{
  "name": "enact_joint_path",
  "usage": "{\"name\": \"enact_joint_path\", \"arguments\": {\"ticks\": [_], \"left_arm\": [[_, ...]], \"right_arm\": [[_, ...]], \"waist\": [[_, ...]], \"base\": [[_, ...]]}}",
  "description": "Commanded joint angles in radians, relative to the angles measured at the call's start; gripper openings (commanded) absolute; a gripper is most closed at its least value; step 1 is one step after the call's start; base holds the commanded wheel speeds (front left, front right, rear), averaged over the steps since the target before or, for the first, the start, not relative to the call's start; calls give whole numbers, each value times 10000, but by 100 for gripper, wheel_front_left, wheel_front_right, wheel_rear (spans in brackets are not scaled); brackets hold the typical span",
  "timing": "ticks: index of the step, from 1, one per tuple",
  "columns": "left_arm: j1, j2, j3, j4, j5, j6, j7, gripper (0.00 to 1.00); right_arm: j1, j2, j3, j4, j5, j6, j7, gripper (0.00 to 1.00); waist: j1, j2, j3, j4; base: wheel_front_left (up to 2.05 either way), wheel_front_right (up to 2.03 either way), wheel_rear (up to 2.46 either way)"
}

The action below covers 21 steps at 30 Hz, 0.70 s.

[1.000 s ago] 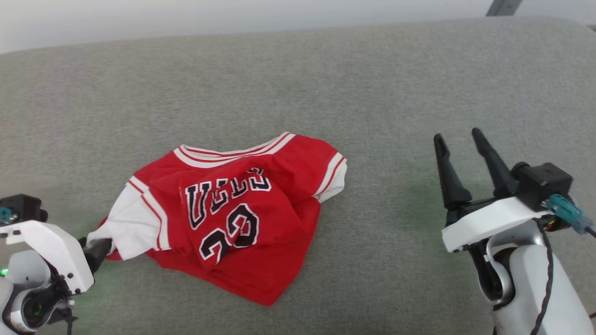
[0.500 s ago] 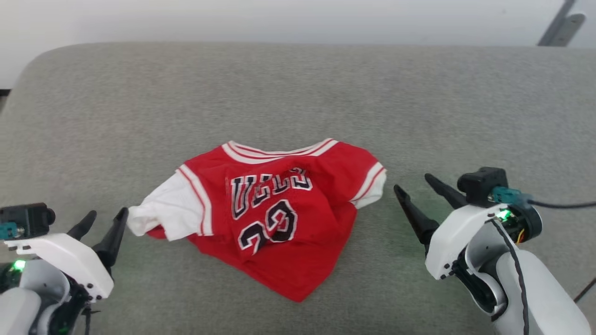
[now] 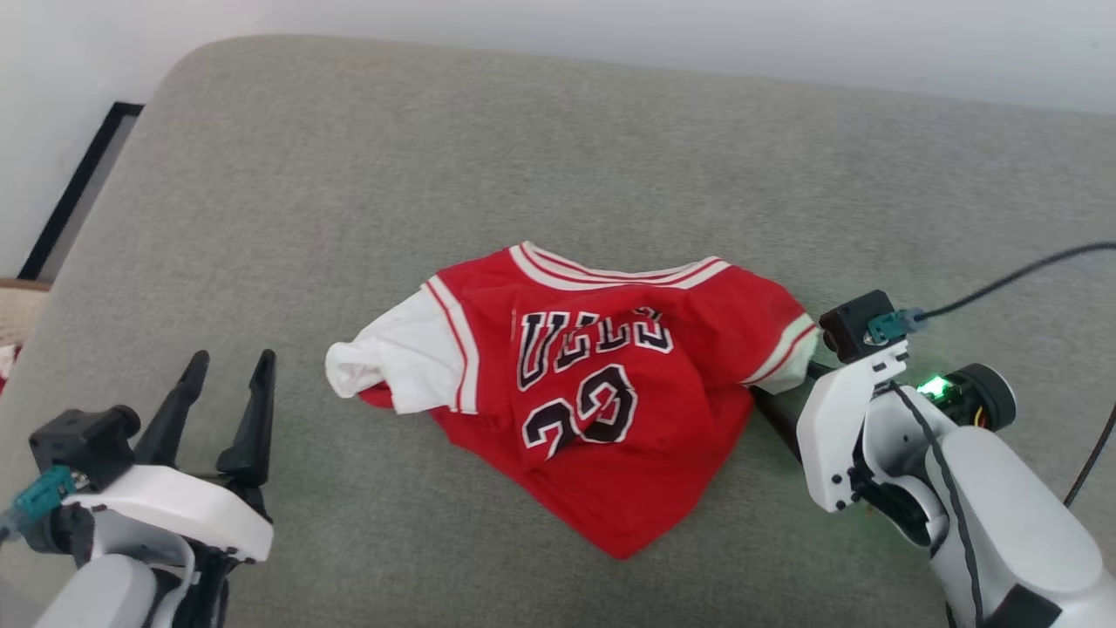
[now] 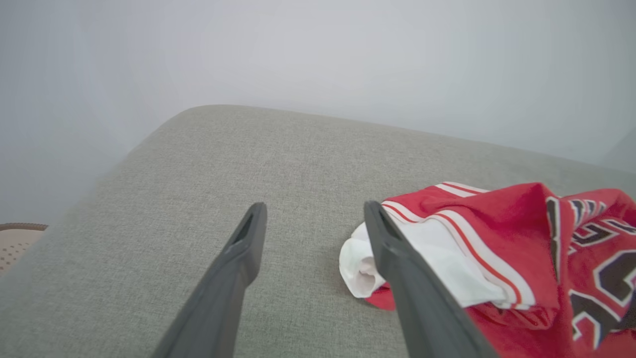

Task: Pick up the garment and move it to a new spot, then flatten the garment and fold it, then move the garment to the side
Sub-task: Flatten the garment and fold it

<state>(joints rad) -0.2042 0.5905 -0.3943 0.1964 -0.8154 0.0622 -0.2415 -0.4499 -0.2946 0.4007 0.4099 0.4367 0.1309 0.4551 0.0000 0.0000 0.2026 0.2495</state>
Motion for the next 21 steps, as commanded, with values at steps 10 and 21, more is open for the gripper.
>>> {"name": "enact_joint_path", "arguments": {"ticks": [10,21], "left_arm": [[1153,-1796,2014,-1136,1426,-344,-246,100],[2340,-3000,3813,-1533,2423,-1244,-243,100]], "right_arm": [[-881,-196,619,1638,-125,-6,596,0],[-961,-1215,-49,704,493,-12,867,0]], "waist": [[0,0,191,684],[0,0,-87,306]], "base": [[0,0,0],[0,0,0]]}}
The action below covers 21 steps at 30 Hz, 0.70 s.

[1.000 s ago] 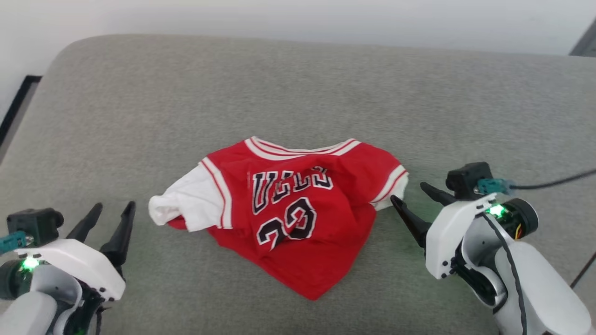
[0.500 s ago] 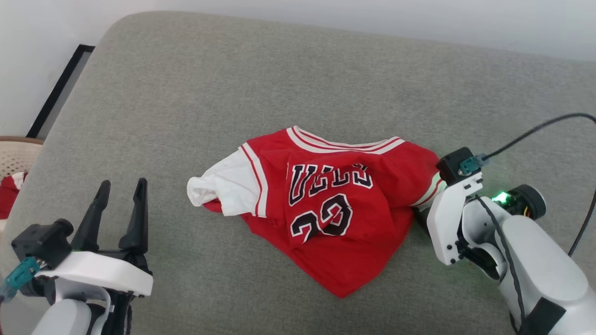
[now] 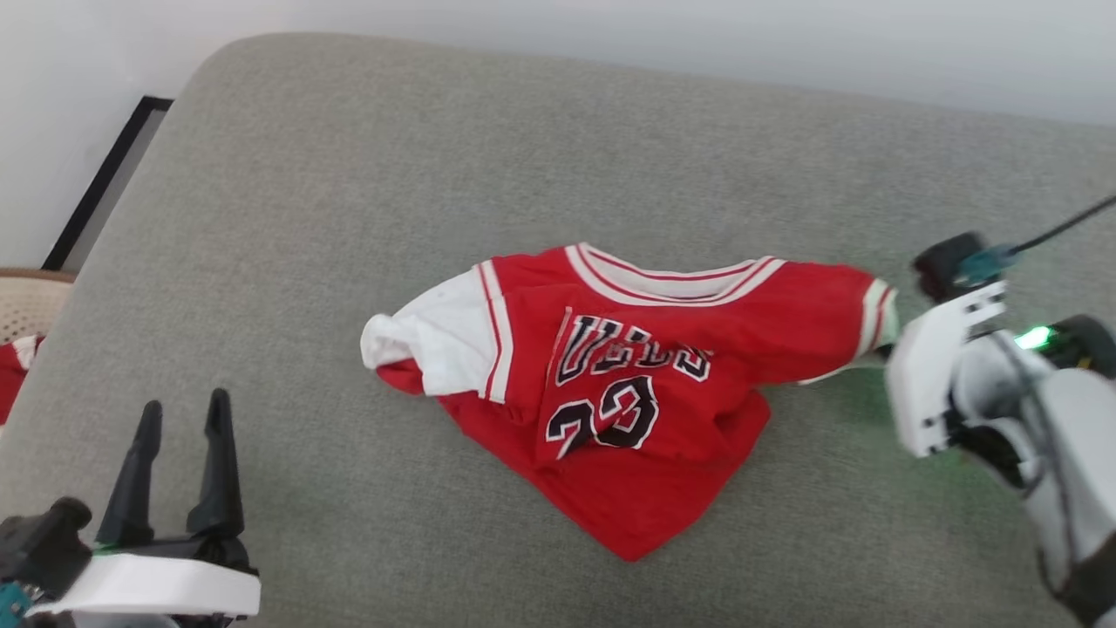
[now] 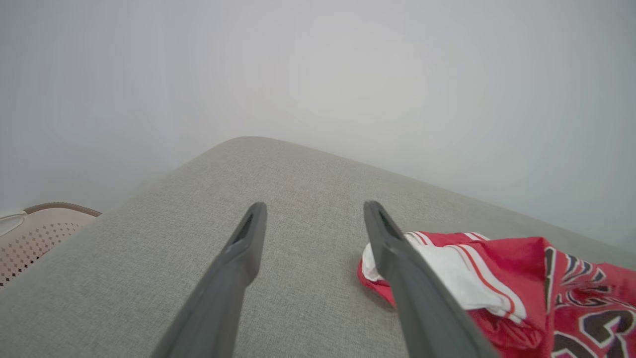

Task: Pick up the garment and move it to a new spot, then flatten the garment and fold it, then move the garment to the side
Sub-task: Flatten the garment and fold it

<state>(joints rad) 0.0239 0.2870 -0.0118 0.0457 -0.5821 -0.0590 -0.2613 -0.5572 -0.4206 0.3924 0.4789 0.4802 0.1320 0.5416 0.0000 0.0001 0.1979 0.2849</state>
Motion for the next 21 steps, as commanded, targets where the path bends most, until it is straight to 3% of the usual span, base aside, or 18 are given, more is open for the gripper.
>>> {"name": "enact_joint_path", "arguments": {"ticks": [1,12,20,21], "left_arm": [[110,-44,115,-65,151,-77,-44,100],[414,-578,793,-77,733,-535,-46,100],[311,-747,794,53,864,-654,-46,100],[298,-750,789,75,873,-669,-46,100]], "right_arm": [[153,-108,-150,-157,62,-24,51,0],[1210,-1031,-2546,-1107,-153,-24,1205,0],[1734,-479,-3811,-668,-615,-24,1370,0],[1741,-400,-3847,-624,-682,-24,1345,13]], "waist": [[0,-1,-64,-92],[0,-1,-284,-392],[0,-1,-260,-383],[0,-1,-259,-380]], "base": [[0,0,0],[0,0,0],[0,0,0],[0,0,0]]}}
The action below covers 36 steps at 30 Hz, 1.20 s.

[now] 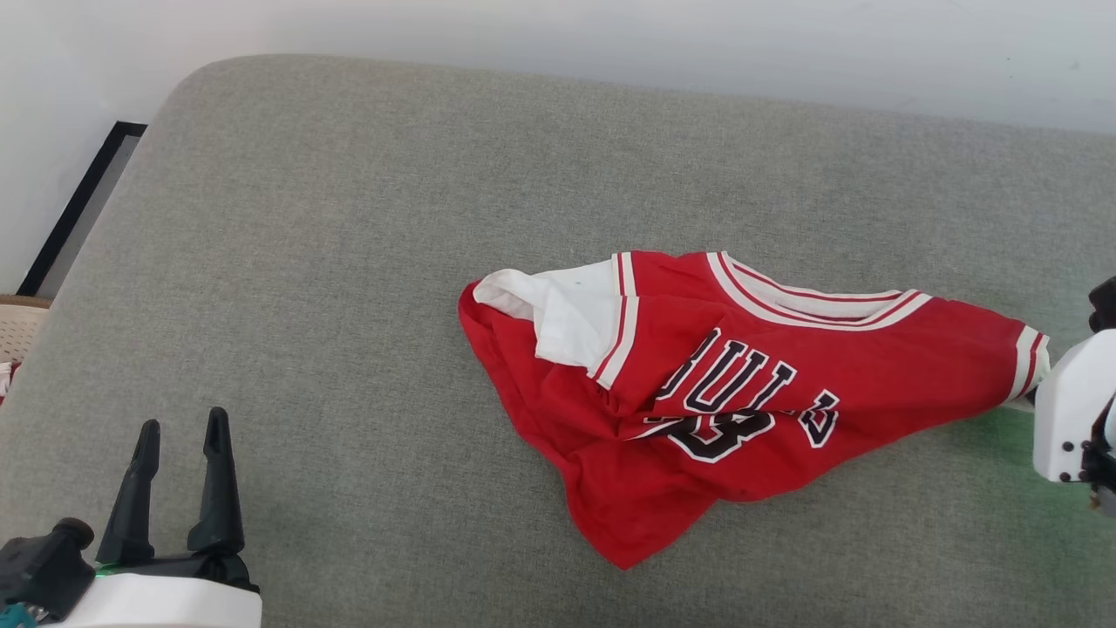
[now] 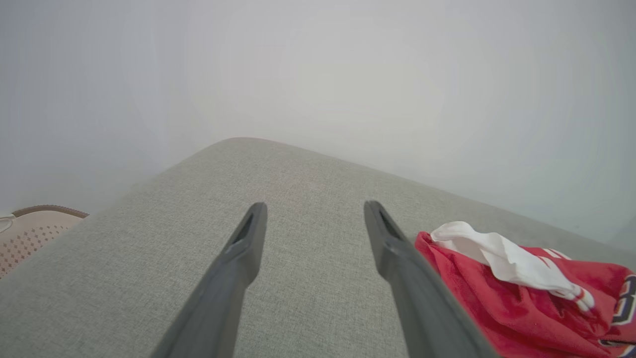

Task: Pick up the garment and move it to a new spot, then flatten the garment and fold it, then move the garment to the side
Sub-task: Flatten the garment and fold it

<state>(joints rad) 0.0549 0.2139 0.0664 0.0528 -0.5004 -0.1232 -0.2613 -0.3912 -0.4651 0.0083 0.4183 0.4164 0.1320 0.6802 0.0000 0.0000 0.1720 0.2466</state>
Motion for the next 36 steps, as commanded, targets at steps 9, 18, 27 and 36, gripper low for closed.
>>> {"name": "enact_joint_path", "arguments": {"ticks": [9,18,27,36], "left_arm": [[169,68,70,76,88,-60,-46,100],[424,246,-15,113,131,-75,-46,100],[501,317,-153,85,59,-76,-47,100],[186,379,-554,131,-81,-78,-47,100]], "right_arm": [[270,541,-48,-826,-334,-23,-173,100],[1166,1034,251,-3178,-272,-18,458,100],[1727,1395,988,-4682,30,-16,1183,100],[1828,1673,2739,-5148,662,-16,2008,100]], "waist": [[0,0,-216,-84],[0,0,-593,-206],[0,0,-731,-131],[0,0,-501,302]], "base": [[0,0,0],[0,0,0],[0,0,0],[0,0,0]]}}
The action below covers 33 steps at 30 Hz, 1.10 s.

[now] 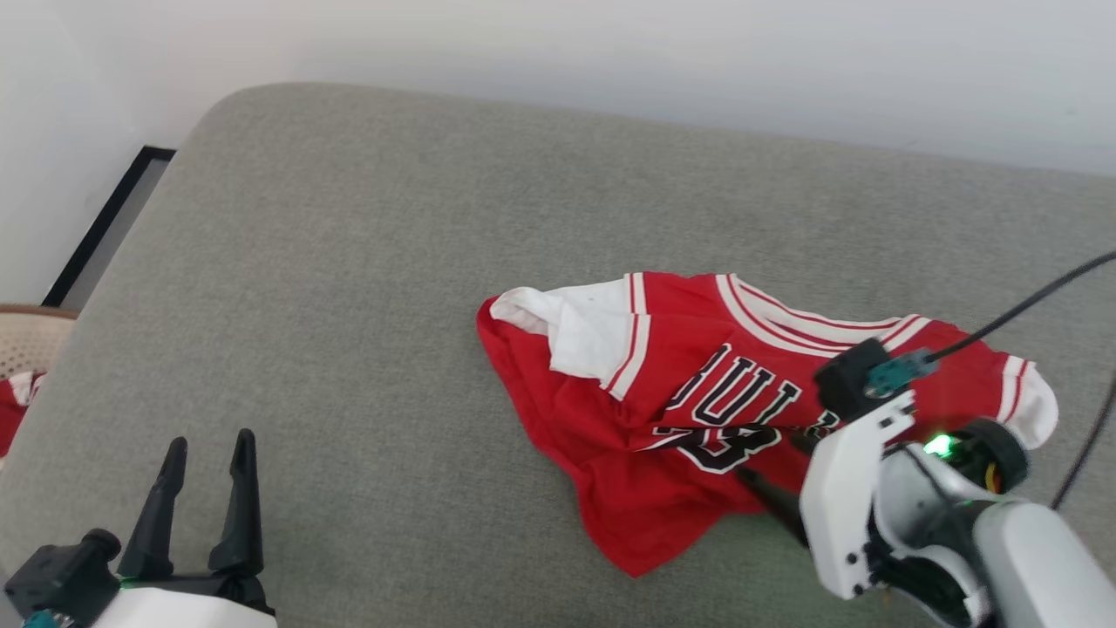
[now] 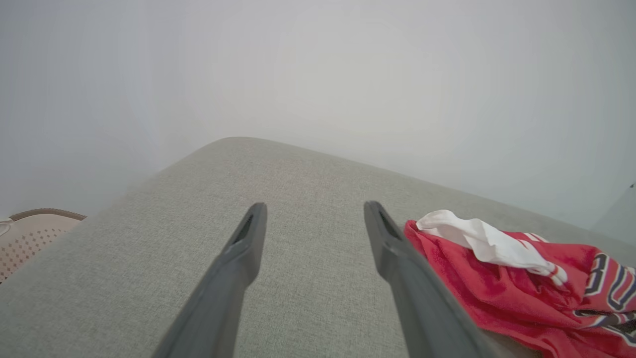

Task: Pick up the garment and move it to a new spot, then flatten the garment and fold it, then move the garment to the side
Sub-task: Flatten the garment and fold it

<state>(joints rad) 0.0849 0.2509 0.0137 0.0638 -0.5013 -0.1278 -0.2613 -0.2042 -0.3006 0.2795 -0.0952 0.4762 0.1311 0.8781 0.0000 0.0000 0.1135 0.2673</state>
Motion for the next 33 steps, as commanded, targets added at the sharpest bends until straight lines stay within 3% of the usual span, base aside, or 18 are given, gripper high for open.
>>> {"name": "enact_joint_path", "arguments": {"ticks": [1,7,17,18,19,20,28,33], "left_arm": [[-176,4,-48,45,-83,-32,-47,100],[-530,-73,-325,158,-108,-32,-47,100],[-1047,-255,-570,388,-163,-33,-47,100],[-1052,-272,-566,404,-156,-33,-47,100],[-1044,-282,-556,416,-153,-33,-47,100],[-1024,-277,-507,427,-151,-33,-47,100],[-772,-179,-193,352,-143,-31,-47,100],[-565,-117,-28,290,-97,-33,-47,100]], "right_arm": [[-109,37,210,47,63,-7,96,100],[-725,-129,1220,870,-262,-7,94,100],[-1939,-281,3057,3729,-459,-7,-743,100],[-2050,-271,3256,3938,-387,-5,-824,89],[-2212,-284,3476,4059,-322,-5,-924,31],[-2305,-267,3671,4121,-137,-5,-962,0],[-3016,-894,4692,3066,969,-5,-736,0],[-2921,-1649,5067,1666,1663,-5,-90,0]], "waist": [[0,0,130,160],[0,0,435,606],[0,0,832,1078],[0,0,835,1072],[0,0,831,1057],[0,0,811,1016],[0,0,604,568],[0,0,440,186]], "base": [[0,0,0],[0,0,0],[0,0,0],[0,0,0],[0,0,0],[0,0,0],[0,0,0],[0,0,0]]}}
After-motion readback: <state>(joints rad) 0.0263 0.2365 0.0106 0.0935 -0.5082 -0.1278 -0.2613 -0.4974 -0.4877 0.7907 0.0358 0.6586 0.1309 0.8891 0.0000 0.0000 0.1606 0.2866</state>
